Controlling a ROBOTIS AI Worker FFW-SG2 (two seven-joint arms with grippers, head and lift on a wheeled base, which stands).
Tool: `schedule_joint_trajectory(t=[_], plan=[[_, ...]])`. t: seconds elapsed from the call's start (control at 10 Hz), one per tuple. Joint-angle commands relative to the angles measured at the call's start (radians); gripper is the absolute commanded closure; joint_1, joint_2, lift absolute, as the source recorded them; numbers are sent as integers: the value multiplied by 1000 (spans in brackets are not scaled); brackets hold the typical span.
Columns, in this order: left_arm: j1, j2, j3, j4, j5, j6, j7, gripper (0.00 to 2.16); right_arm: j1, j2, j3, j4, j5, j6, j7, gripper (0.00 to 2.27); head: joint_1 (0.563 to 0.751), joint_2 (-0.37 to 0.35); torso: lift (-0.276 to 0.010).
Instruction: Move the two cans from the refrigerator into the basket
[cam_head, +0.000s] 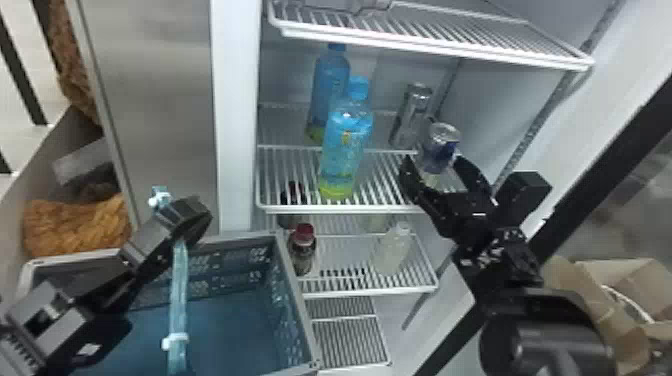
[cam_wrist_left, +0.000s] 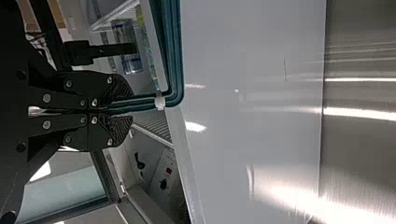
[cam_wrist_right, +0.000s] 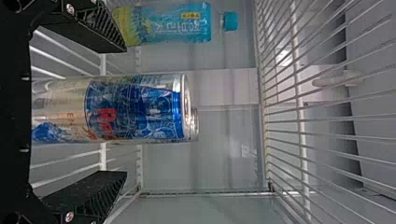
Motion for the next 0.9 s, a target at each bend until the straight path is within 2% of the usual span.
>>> schedule_joint_trajectory(t=[0.0, 0.3, 0.4, 0.5, 0.6, 0.8], plan=[[-1, 0, 0, 0, 0, 0, 0, 1200, -29, -3, 0, 31, 15, 3, 0, 102, 662, -265, -35], [-1, 0, 0, 0, 2, 0, 0, 1200, -71, -12, 16, 60, 27, 30, 2, 159, 653, -266, -35], [-1, 0, 2, 0, 2, 0, 0, 1202, -79, -17, 24, 72, 15, 43, 2, 334, 650, -261, -35], [2, 0, 0, 0, 2, 0, 0, 1200, -79, -21, 32, 75, -7, 65, 2, 737, 651, -256, -35], [2, 0, 2, 0, 2, 0, 0, 1200, -79, -21, 34, 75, -9, 72, 2, 1018, 656, -251, -35], [2, 0, 2, 0, 2, 0, 0, 1202, -79, -27, 42, 60, -5, 72, 2, 1145, 660, -247, -35]])
